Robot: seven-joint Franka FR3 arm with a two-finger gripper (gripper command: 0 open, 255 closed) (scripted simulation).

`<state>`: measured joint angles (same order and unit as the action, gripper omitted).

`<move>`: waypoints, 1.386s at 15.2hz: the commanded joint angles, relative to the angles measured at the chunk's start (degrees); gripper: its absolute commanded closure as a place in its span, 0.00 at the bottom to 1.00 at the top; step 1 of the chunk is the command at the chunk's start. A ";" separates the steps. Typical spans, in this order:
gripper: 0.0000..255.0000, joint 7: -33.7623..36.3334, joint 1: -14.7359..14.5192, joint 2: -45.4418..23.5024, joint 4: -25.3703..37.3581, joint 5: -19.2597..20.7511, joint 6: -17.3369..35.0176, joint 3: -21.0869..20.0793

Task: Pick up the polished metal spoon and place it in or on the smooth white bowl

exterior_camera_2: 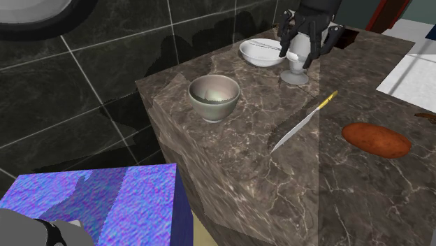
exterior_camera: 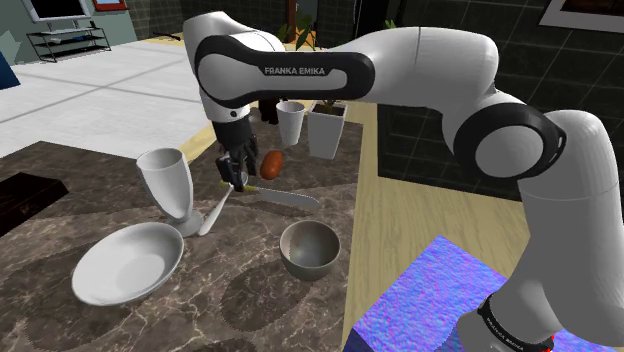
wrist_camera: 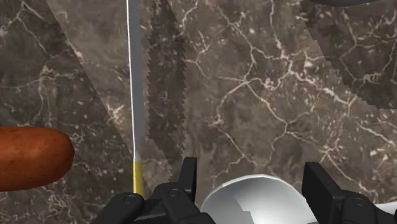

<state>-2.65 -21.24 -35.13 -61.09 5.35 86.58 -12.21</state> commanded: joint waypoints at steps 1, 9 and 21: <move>1.00 -0.04 -0.19 -0.48 2.27 0.06 -1.82 0.02; 1.00 -0.25 1.77 9.76 -10.16 -1.48 0.43 -0.67; 1.00 -4.19 5.41 41.41 -50.60 -7.81 9.85 -0.35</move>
<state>-6.25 -16.02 3.67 -108.76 -1.95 96.06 -12.79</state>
